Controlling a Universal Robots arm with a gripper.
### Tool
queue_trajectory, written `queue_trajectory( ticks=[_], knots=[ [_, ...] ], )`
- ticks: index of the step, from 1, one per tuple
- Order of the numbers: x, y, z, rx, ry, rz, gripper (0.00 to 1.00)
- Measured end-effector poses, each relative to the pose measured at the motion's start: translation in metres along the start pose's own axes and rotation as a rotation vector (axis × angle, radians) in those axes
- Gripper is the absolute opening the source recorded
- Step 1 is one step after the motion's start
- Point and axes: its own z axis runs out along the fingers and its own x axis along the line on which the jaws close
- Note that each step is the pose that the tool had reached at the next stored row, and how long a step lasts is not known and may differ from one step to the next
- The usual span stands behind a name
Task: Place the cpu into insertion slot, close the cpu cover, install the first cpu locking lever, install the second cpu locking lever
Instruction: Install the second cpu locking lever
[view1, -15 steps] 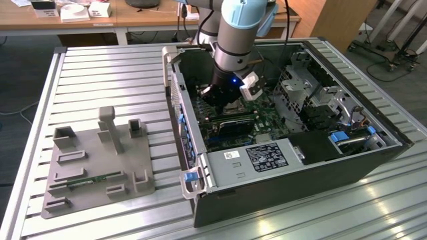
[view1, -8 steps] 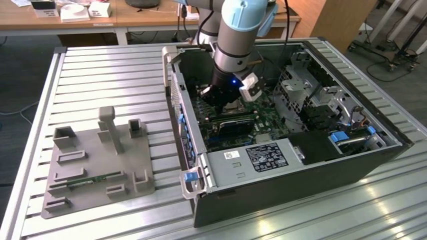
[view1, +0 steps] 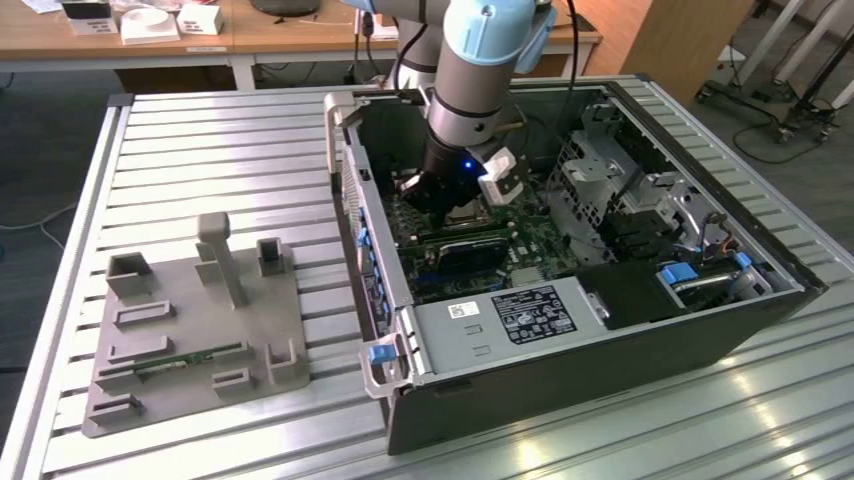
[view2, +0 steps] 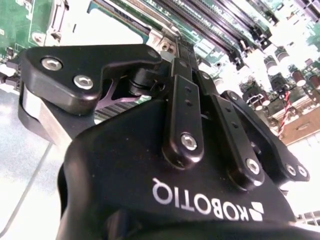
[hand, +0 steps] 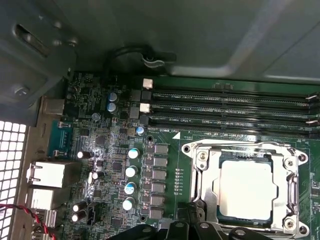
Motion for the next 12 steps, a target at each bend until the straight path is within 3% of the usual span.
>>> queue_trajectory(
  ticks=[3, 4, 5, 12],
  knots=[
    [0.0015, -0.0022, -0.0009, -0.0031, 0.0005, -0.001, 0.11],
    [0.0015, -0.002, -0.001, 0.0254, 0.002, 0.005, 0.11],
    [0.0015, -0.0022, -0.0011, 0.0448, 0.0026, 0.009, 0.11],
    [0.0014, -0.0021, -0.0011, 0.0448, 0.0026, 0.009, 0.11]
  ],
)
